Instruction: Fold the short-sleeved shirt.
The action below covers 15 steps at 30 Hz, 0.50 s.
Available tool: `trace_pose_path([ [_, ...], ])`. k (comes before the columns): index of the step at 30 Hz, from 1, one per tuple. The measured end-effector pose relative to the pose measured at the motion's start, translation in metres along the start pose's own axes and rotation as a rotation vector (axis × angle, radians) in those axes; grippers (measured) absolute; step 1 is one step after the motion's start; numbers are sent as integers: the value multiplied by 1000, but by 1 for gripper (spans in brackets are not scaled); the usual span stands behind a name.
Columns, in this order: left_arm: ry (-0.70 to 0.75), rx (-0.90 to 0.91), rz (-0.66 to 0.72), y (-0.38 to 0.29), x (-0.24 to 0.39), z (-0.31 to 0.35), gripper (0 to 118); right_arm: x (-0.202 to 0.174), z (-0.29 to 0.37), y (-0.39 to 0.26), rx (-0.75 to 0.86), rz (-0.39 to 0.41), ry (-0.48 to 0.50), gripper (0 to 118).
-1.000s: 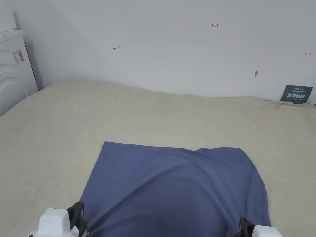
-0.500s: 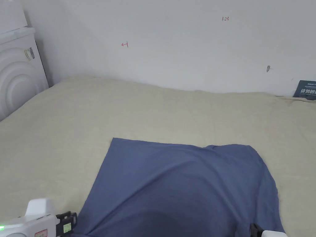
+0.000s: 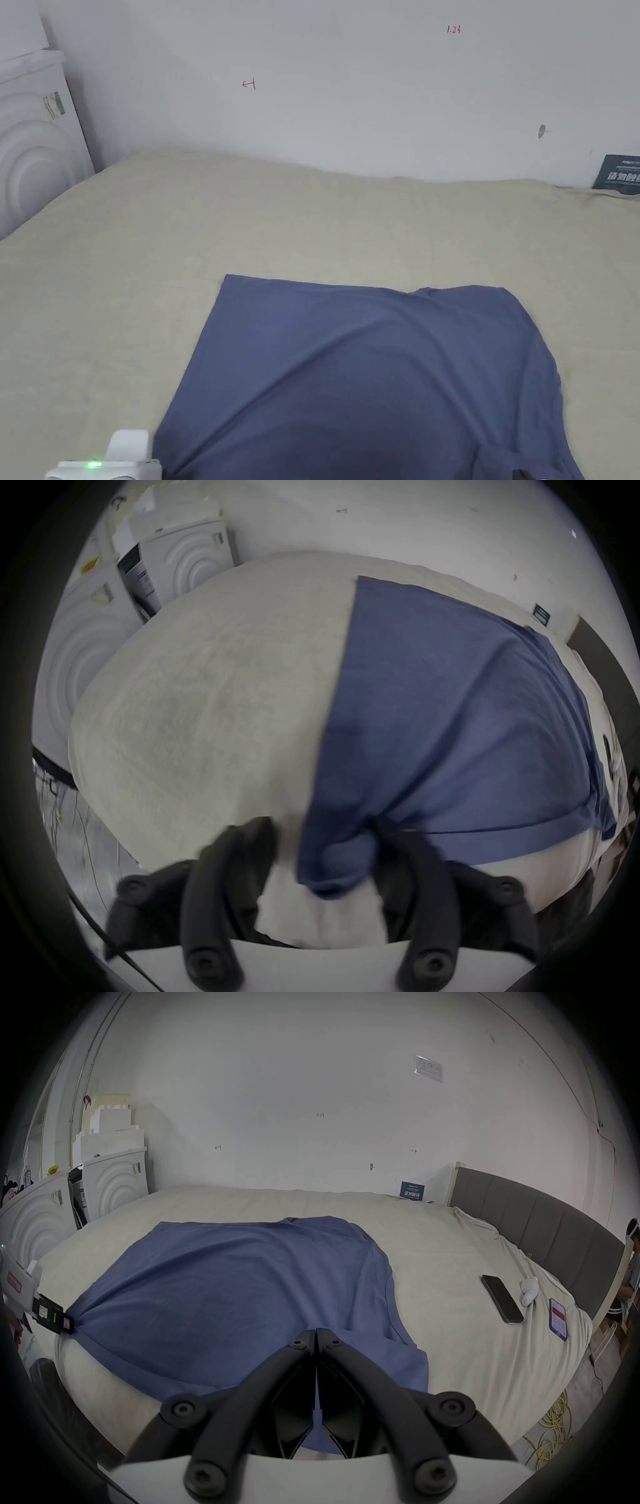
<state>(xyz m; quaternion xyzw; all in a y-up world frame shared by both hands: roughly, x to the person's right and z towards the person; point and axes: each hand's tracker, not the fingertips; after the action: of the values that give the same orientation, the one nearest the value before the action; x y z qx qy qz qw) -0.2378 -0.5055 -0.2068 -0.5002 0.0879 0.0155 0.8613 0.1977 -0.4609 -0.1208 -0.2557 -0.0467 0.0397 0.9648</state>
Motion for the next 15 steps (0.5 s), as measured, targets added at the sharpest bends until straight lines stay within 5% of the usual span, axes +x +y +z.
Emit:
trace_pose_path([
  [3, 33, 2, -58, -4, 14, 4, 4, 11, -3, -8, -38, -31, -1, 1],
  [7, 41, 19, -73, -10, 10, 10, 0, 27, -7, -17, -110, -33, -20, 3],
  [9, 19, 38, -52, -13, 5, 16, 0, 39, -10, -21, -155, -57, -34, 20],
  [12, 10, 70, -60, -15, 0, 25, 0, 54, -21, -25, -258, -88, -32, 65],
  [15, 6, 87, -53, -18, -4, 26, 0, 66, -37, -36, -349, -128, -55, 70],
])
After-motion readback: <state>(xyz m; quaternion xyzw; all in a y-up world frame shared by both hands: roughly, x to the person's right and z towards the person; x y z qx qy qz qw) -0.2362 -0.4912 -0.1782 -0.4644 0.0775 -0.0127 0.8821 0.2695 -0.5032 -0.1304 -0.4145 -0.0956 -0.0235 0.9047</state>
